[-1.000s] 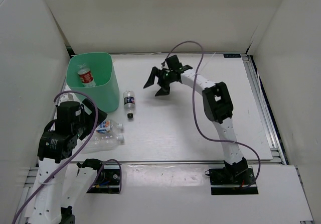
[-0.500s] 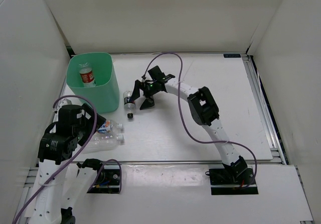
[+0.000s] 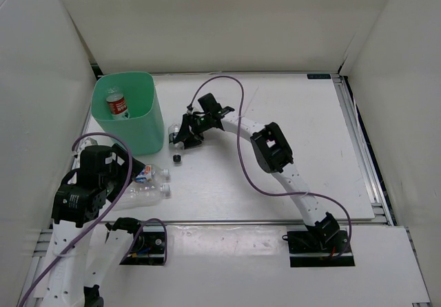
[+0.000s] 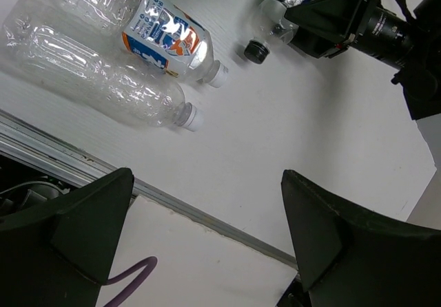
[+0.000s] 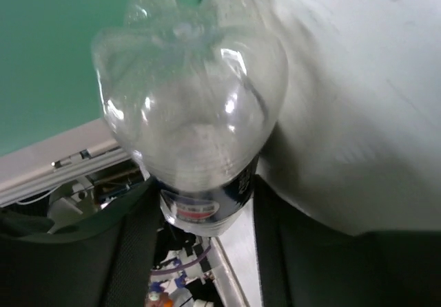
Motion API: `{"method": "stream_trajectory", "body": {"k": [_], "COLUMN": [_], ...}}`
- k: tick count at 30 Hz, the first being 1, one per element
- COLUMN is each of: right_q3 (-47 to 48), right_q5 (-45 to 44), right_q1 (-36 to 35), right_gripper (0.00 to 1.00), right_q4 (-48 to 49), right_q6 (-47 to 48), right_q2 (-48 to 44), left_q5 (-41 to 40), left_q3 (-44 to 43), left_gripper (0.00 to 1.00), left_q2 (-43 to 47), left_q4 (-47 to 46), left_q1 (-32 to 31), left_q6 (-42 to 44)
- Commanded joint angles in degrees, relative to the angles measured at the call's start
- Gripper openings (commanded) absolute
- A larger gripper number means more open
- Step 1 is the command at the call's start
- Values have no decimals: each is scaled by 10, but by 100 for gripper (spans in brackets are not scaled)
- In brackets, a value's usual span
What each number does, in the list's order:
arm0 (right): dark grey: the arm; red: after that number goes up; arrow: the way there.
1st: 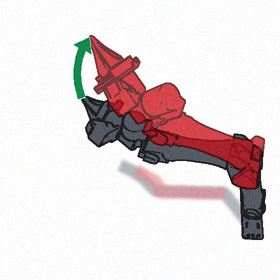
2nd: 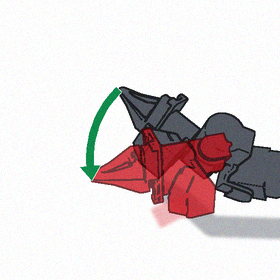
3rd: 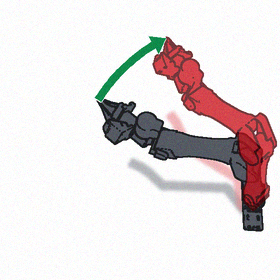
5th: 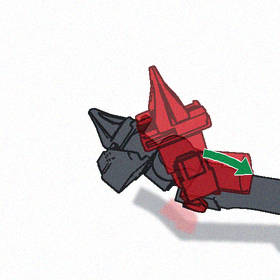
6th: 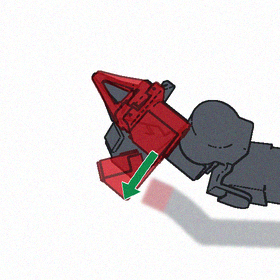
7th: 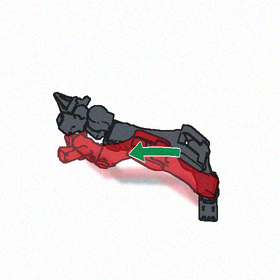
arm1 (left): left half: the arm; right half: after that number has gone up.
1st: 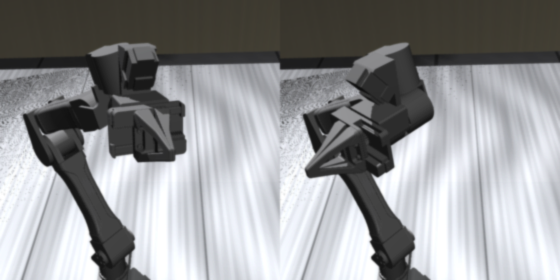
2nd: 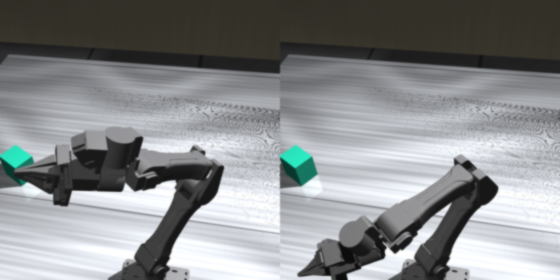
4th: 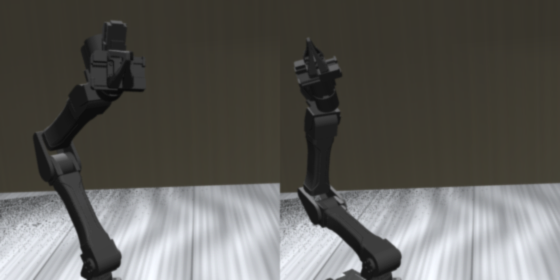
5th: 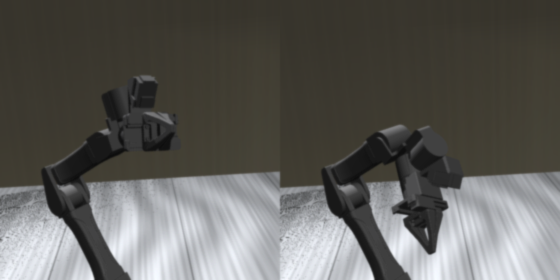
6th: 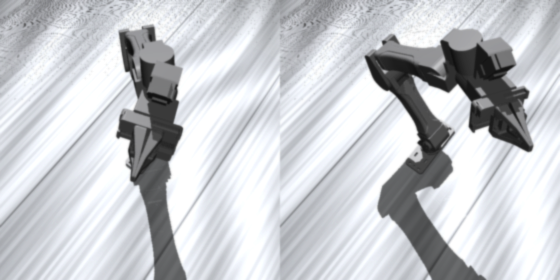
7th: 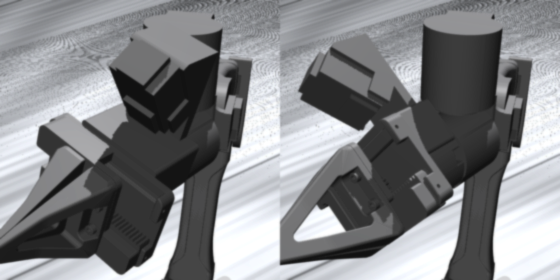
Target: Put the plastic bottles in the bin
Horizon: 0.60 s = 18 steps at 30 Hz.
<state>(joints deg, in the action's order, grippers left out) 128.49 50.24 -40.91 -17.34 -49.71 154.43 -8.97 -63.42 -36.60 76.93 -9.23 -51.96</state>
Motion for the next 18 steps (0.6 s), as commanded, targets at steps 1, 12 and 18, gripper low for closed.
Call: {"method": "stream_trajectory", "body": {"k": [1, 12, 18], "right_q3": [-32, -176, -10], "right_q5": [4, -85, -163], "right_q1": [6, 28, 13], "right_gripper": [46, 21, 21], "right_q4": [13, -64, -26], "right_q6": [15, 117, 119], "right_q2": [-29, -339, -378], "left_q5": [-3, -72, -83], "left_q3": [6, 23, 45], "left_gripper": [100, 100, 100], "left_q2": [-8, 49, 75], "left_q4": [41, 34, 11], "left_q1": [-3, -3, -3], "left_q6": [1, -31, -24]}}
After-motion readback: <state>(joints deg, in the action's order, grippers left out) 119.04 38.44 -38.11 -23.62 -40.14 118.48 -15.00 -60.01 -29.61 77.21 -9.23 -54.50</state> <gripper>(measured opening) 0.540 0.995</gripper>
